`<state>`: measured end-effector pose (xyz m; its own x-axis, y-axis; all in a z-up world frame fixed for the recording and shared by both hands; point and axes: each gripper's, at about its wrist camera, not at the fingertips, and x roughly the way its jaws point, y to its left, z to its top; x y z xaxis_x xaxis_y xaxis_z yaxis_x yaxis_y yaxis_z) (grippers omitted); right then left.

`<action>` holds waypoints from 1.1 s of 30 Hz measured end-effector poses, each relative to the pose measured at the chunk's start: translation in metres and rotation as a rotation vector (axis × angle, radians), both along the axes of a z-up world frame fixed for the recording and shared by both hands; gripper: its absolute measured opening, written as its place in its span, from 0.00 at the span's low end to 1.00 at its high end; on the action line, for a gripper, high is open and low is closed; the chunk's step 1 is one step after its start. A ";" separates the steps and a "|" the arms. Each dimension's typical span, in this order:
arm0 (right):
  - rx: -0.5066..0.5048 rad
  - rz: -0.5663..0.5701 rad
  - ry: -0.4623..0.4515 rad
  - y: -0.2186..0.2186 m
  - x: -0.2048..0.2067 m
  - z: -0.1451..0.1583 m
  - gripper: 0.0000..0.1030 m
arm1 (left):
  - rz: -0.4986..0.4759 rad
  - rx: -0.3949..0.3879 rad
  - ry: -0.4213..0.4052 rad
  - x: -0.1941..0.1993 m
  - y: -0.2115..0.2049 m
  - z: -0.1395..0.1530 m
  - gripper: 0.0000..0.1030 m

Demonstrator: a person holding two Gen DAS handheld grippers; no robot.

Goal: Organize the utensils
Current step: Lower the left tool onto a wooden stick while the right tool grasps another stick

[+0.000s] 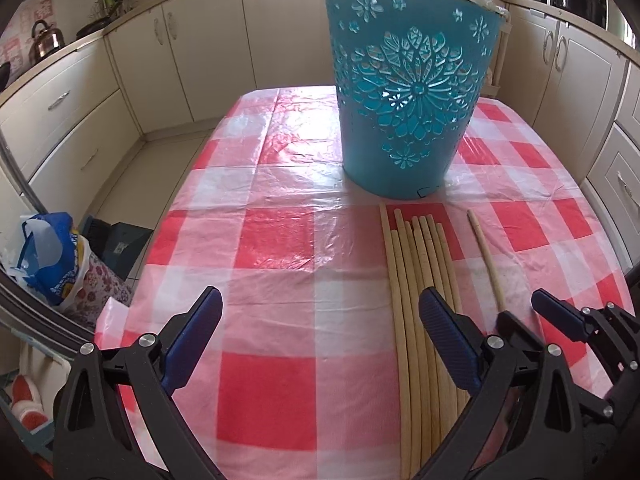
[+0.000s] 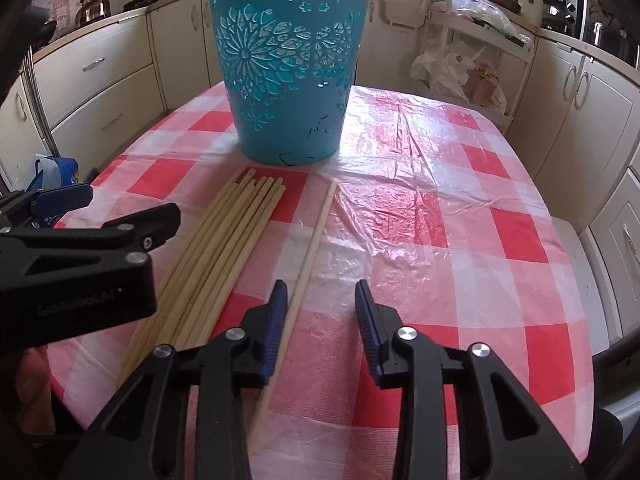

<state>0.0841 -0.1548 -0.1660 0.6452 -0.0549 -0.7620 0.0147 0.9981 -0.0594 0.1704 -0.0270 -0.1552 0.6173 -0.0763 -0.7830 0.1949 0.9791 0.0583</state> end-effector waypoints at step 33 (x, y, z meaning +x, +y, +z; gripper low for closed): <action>0.033 0.099 0.067 -0.015 0.046 0.001 0.06 | -0.126 0.026 0.092 0.034 -0.025 -0.012 0.25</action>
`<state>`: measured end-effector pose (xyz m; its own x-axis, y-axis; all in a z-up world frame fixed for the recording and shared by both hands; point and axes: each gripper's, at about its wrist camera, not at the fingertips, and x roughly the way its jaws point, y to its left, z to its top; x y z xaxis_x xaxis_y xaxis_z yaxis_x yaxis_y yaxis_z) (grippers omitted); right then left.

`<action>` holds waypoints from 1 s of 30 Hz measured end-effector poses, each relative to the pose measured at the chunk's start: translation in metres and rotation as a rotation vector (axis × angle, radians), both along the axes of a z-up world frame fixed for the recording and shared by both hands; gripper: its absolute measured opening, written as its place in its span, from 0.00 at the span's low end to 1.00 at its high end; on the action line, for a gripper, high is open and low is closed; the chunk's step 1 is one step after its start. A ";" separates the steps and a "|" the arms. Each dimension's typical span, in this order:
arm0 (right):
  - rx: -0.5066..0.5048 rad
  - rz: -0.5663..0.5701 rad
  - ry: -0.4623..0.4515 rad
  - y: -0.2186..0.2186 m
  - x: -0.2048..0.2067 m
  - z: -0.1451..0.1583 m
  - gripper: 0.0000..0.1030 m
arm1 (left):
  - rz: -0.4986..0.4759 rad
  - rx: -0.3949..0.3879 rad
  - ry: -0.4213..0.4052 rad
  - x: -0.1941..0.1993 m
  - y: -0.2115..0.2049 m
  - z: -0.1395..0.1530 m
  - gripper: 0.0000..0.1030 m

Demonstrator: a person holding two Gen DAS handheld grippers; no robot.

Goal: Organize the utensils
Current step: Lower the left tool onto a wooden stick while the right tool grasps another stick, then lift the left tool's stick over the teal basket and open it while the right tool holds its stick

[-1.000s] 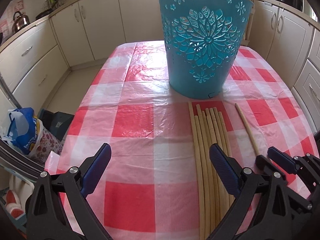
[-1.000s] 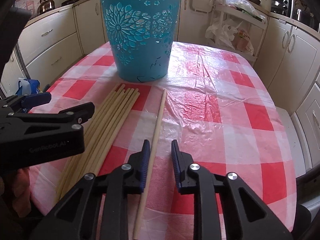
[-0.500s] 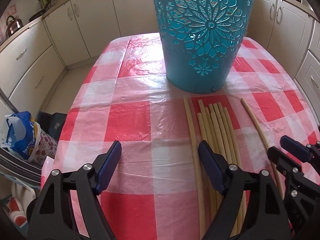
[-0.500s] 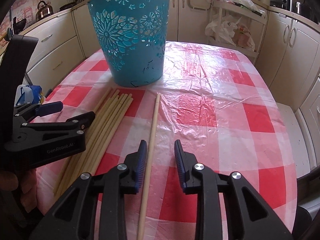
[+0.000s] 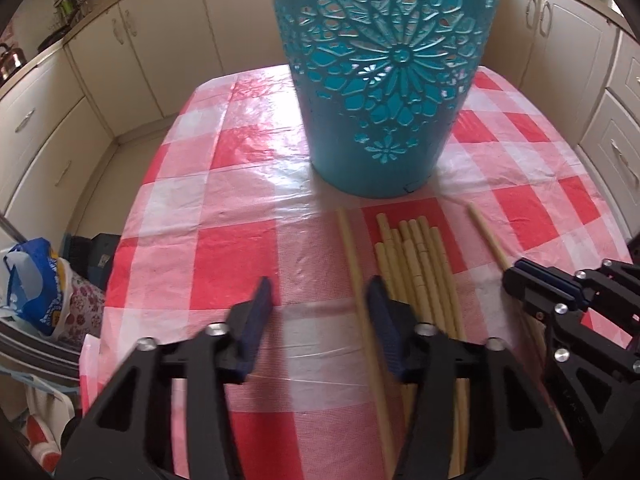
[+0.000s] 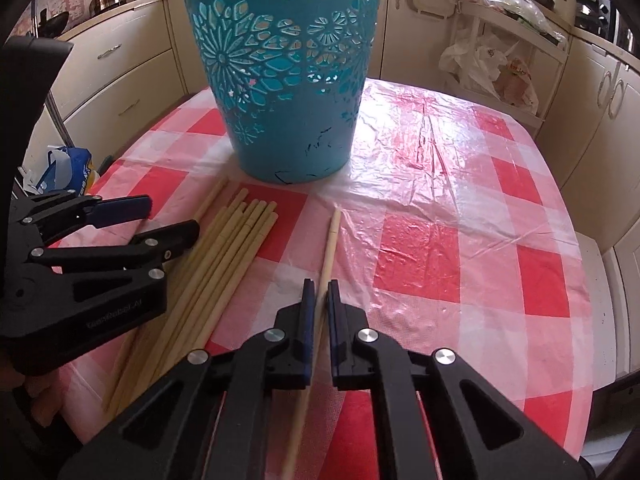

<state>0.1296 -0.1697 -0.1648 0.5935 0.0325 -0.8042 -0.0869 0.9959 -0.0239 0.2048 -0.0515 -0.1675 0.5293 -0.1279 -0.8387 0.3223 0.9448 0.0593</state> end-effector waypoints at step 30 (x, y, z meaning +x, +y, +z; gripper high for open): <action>0.344 -0.207 -0.247 -0.049 -0.057 0.023 0.06 | -0.053 -0.645 -0.703 0.021 0.022 0.219 0.04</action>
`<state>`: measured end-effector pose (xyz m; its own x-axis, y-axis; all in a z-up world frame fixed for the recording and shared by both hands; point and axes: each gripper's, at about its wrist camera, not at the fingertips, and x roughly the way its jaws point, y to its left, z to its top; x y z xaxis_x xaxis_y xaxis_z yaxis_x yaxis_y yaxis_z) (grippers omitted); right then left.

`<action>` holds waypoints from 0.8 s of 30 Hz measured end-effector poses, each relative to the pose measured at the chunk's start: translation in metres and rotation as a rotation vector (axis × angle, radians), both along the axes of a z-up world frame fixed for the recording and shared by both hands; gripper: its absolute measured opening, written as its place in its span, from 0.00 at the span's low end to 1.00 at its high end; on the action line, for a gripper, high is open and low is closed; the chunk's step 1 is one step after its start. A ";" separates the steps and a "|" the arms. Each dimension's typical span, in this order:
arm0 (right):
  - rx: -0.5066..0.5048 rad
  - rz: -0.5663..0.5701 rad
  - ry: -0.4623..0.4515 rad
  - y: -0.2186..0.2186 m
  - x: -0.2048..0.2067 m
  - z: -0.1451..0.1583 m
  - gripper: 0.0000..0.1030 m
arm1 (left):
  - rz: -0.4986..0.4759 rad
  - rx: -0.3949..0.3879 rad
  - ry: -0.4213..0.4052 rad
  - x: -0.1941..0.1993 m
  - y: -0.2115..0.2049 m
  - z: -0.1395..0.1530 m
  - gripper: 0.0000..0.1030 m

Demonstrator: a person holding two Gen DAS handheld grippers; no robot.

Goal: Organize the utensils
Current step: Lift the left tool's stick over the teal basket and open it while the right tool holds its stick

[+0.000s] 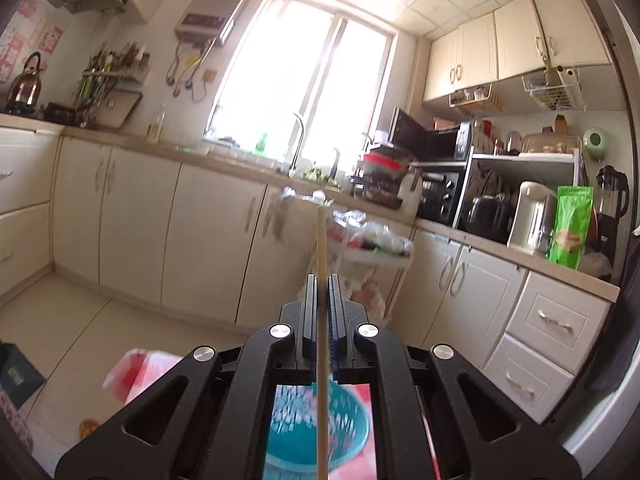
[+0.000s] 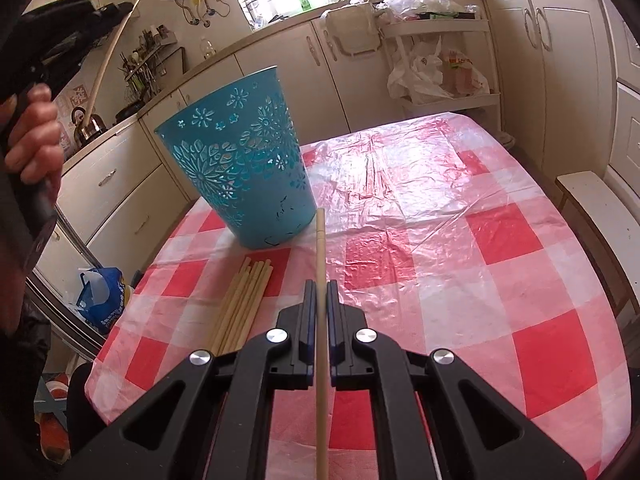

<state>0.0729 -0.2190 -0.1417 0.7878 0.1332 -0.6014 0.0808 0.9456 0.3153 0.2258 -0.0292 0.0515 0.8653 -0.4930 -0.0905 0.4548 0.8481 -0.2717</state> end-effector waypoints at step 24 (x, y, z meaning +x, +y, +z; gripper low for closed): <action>0.001 0.002 -0.055 0.003 -0.002 0.009 0.06 | 0.068 0.169 0.139 0.002 -0.012 -0.087 0.44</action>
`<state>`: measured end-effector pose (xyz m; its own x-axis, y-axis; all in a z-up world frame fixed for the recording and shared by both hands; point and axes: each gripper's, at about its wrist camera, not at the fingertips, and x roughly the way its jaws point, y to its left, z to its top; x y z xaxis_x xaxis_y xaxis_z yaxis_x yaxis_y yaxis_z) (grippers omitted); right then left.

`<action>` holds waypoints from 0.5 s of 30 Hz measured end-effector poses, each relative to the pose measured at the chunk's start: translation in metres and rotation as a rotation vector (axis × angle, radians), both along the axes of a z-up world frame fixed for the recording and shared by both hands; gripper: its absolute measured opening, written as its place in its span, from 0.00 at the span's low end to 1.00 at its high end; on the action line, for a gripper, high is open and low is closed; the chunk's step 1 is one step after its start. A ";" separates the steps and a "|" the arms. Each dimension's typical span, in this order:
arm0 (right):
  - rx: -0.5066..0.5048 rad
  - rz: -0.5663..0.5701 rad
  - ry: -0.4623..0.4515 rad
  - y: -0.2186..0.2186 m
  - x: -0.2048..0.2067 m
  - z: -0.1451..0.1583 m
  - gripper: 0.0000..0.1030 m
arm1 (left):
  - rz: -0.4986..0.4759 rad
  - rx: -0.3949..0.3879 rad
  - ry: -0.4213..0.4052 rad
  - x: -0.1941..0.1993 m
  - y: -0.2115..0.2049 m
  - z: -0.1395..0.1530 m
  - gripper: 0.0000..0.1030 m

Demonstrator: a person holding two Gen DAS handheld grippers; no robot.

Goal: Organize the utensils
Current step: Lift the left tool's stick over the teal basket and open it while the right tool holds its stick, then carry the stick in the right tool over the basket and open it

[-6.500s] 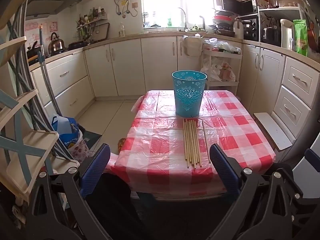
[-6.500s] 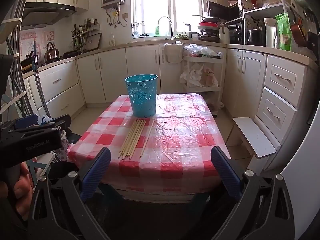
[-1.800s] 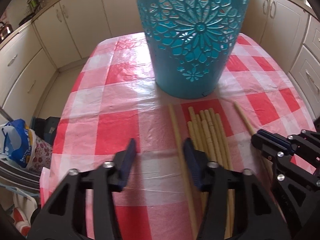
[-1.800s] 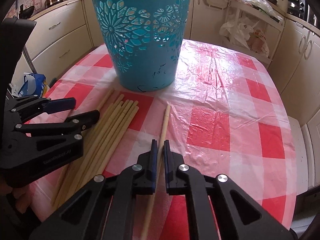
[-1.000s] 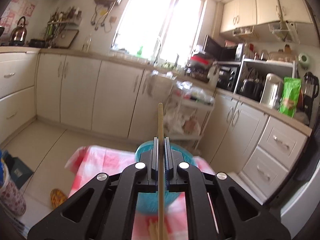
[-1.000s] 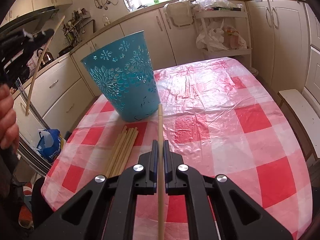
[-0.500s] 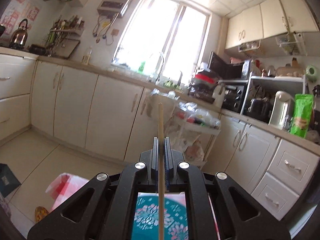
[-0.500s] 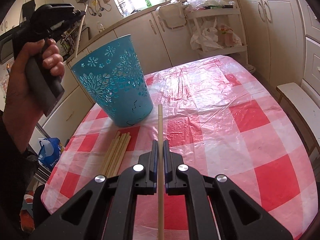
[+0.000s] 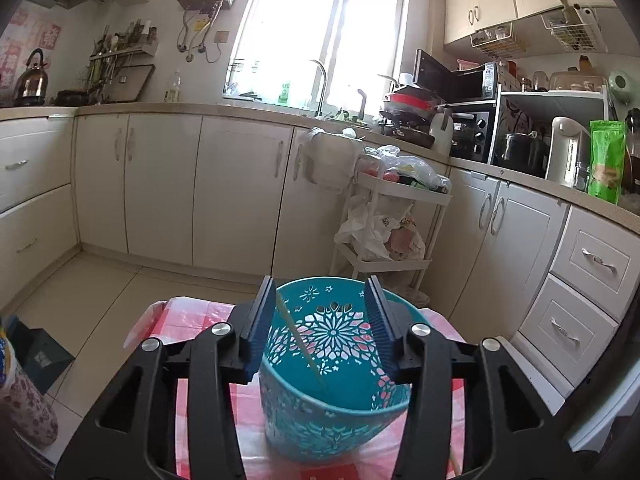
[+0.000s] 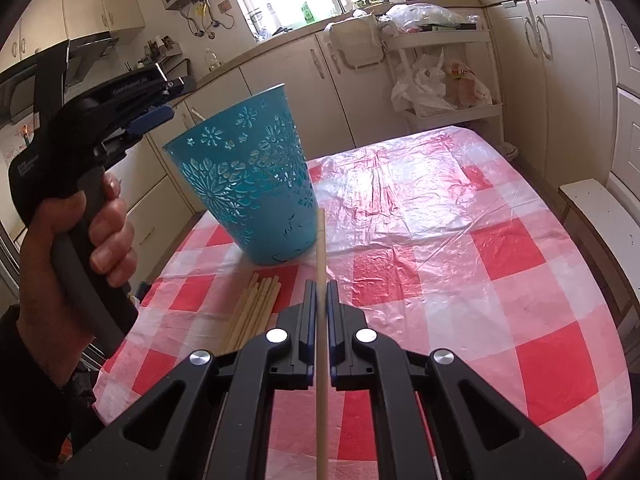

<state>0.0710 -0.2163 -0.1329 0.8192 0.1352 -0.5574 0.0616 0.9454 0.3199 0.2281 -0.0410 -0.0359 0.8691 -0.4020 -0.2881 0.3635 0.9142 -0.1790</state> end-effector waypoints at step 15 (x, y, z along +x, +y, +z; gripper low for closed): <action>-0.008 0.010 -0.108 0.014 -0.010 0.030 0.06 | 0.042 -0.020 0.030 -0.051 0.030 0.005 0.55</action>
